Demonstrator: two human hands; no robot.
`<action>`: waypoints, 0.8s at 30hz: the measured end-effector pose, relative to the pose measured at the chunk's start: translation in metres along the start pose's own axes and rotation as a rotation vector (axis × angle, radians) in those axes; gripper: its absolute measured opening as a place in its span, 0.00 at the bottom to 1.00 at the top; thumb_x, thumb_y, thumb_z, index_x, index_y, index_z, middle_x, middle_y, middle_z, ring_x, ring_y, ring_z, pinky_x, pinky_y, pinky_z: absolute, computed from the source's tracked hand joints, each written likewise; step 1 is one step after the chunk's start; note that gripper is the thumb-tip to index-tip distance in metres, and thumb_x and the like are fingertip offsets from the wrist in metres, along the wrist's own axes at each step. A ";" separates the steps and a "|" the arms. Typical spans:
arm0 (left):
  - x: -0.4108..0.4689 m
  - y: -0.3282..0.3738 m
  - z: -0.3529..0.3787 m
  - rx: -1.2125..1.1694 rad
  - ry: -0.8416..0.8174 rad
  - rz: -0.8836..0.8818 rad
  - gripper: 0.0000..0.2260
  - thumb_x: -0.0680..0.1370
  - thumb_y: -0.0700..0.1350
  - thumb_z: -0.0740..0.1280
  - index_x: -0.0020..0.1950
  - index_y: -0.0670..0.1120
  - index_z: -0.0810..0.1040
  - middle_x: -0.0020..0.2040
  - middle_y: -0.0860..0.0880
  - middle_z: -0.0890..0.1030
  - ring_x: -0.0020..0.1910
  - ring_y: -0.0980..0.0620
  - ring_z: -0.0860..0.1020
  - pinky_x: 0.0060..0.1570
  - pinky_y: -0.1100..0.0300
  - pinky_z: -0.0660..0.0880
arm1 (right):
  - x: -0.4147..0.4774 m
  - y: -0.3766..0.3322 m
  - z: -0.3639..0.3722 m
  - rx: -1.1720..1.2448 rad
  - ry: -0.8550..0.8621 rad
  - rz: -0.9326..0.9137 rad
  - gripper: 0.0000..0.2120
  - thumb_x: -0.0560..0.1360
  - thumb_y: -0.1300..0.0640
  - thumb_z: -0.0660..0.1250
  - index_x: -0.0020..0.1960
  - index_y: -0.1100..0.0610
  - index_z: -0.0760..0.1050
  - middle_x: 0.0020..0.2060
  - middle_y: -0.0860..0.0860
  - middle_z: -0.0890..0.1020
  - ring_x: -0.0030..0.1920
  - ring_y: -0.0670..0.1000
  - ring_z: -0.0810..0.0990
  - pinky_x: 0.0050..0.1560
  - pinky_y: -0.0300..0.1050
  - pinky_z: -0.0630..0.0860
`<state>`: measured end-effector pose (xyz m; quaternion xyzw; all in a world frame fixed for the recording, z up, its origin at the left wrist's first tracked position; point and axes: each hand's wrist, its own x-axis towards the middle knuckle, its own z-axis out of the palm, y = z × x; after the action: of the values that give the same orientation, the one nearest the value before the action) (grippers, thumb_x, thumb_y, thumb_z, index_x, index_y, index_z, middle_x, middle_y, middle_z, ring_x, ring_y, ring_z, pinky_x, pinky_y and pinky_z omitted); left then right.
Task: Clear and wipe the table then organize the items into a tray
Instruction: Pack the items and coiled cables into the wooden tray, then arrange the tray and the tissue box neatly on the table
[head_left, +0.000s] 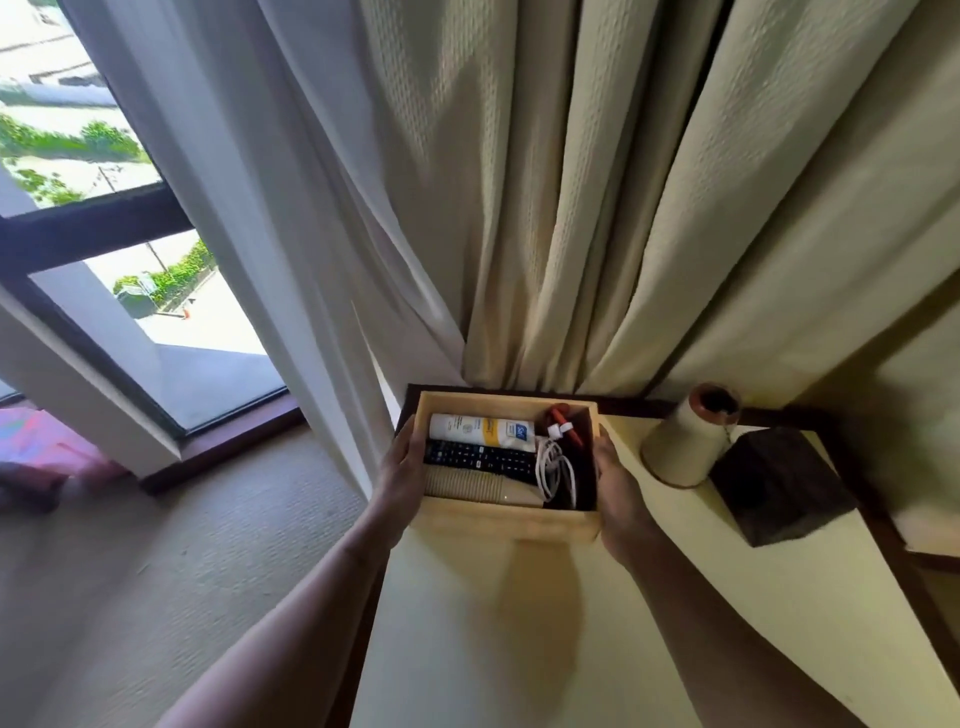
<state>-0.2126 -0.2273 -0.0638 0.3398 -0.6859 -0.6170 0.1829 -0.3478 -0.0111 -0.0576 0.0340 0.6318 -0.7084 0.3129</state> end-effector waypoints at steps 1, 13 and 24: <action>0.009 -0.003 0.000 0.011 0.010 0.002 0.13 0.86 0.59 0.57 0.68 0.67 0.76 0.65 0.56 0.81 0.63 0.57 0.78 0.62 0.57 0.75 | 0.006 -0.001 0.003 -0.011 0.019 0.005 0.19 0.86 0.43 0.51 0.70 0.45 0.74 0.58 0.50 0.85 0.58 0.51 0.84 0.53 0.49 0.79; 0.022 0.000 0.008 0.615 0.145 0.084 0.21 0.87 0.53 0.49 0.78 0.48 0.64 0.67 0.41 0.75 0.63 0.41 0.71 0.58 0.48 0.68 | 0.011 -0.016 0.013 -0.217 0.133 -0.119 0.18 0.85 0.47 0.54 0.56 0.52 0.81 0.50 0.50 0.87 0.52 0.52 0.85 0.46 0.44 0.78; -0.149 -0.048 0.144 0.758 0.130 0.626 0.11 0.79 0.44 0.62 0.59 0.45 0.80 0.55 0.47 0.74 0.52 0.44 0.74 0.49 0.47 0.76 | -0.063 -0.034 -0.147 -0.743 0.741 -0.551 0.11 0.77 0.57 0.69 0.59 0.57 0.79 0.58 0.57 0.77 0.59 0.58 0.73 0.50 0.44 0.71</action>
<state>-0.1928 -0.0209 -0.1104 0.1981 -0.9183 -0.2171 0.2654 -0.3649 0.1486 -0.0293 0.0022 0.8902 -0.4357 -0.1332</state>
